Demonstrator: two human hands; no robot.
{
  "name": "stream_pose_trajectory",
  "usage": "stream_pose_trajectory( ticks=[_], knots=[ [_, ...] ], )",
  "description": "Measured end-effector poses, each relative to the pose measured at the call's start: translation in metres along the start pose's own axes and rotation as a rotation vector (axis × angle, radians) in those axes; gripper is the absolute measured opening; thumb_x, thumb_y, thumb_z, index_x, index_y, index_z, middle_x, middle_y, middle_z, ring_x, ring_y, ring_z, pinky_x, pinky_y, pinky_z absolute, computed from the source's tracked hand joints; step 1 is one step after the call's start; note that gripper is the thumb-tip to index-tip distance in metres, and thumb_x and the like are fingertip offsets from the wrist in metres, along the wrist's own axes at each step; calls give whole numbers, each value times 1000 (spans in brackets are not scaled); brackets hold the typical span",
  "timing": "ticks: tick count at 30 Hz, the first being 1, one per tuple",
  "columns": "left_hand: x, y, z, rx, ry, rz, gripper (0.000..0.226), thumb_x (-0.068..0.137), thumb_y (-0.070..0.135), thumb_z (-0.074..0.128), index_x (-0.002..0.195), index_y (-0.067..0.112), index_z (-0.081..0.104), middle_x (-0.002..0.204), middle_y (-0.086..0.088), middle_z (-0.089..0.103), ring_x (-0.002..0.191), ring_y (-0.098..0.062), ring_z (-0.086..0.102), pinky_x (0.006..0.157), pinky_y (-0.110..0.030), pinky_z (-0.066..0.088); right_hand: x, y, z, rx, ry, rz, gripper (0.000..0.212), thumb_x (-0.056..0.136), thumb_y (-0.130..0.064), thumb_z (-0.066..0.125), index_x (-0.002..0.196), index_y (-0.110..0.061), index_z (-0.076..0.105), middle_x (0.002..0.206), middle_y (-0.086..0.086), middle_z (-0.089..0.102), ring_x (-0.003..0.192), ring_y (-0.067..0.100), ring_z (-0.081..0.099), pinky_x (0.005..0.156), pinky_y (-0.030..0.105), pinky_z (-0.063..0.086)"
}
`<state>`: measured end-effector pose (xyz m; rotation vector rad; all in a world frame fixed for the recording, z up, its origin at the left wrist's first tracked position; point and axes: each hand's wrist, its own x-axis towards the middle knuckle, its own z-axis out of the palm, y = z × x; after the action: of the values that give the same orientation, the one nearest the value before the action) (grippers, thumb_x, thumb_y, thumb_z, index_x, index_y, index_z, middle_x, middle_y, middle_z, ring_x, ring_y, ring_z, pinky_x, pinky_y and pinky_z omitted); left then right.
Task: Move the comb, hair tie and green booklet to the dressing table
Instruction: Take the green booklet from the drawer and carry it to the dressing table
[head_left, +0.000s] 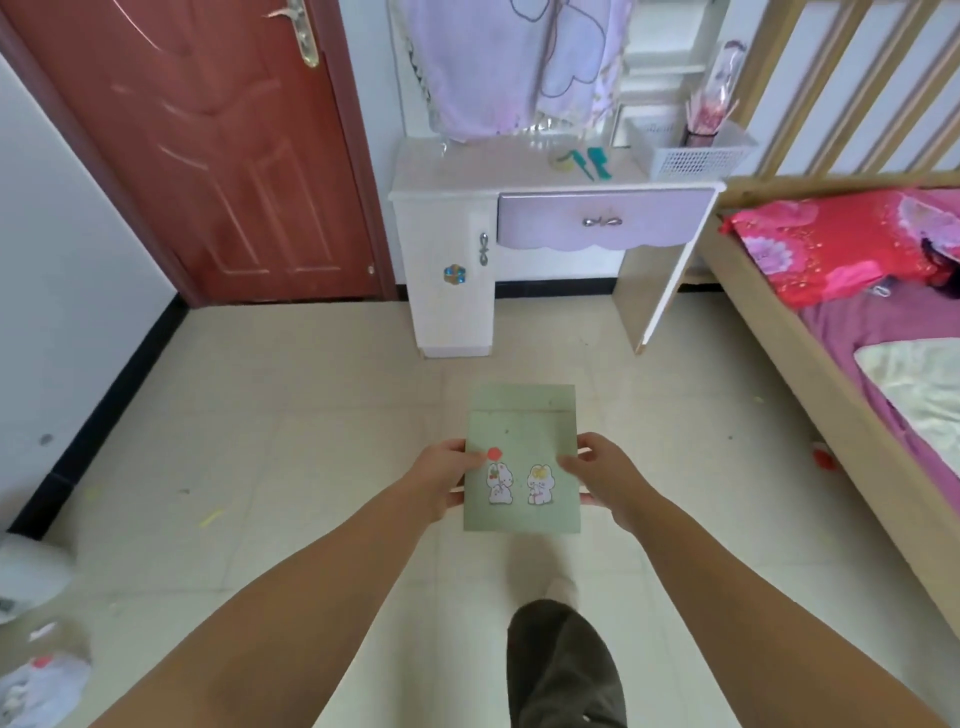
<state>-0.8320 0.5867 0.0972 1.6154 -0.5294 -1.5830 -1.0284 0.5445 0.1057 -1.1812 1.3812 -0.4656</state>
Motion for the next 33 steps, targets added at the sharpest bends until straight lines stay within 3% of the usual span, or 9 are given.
stream_pose_trajectory(
  ticks=[5,10,18,22,25,33],
  knots=[
    [112,94,35,-52,23,-9,10,83,5,63,88,13,66,86,-4,69,78,-18,64,65,-32,53,135,-71,-51,-58,4,-19,19,88,-11,55,107,-11,56,92,11,62,87,28,62,92,57,50],
    [208,183,50,-115,43,10,13,85,4,61,87,16,65,88,-3,69,81,-18,63,68,-32,53,257,-146,-85,-149,-26,-24,21,89,-13,55,110,-11,56,94,12,62,101,36,64,91,55,52],
    [386,320,9,-113,87,34,12,86,4,58,92,12,64,87,-4,69,80,-19,63,62,-33,52,457,-258,-70,-156,-23,-53,20,90,-14,56,110,-13,56,103,16,64,102,35,63,91,54,52],
    [461,402,-12,-49,60,11,12,87,5,59,88,15,64,86,-3,70,77,-16,65,55,-29,52,536,-317,-66,-100,22,-39,18,88,-12,56,105,-12,58,93,10,66,88,30,63,90,56,52],
    [509,455,-15,-1,34,7,9,85,6,61,85,14,64,83,-1,70,75,-15,65,54,-27,52,587,-355,-73,-98,52,-26,20,88,-13,57,108,-8,58,98,14,66,95,35,65,91,54,52],
    [637,544,6,99,40,5,14,89,6,57,102,5,61,98,-11,68,82,-23,64,71,-37,52,729,-411,-107,-89,78,9,25,89,-11,56,114,-7,57,97,13,65,93,31,65,90,51,53]
  ],
)
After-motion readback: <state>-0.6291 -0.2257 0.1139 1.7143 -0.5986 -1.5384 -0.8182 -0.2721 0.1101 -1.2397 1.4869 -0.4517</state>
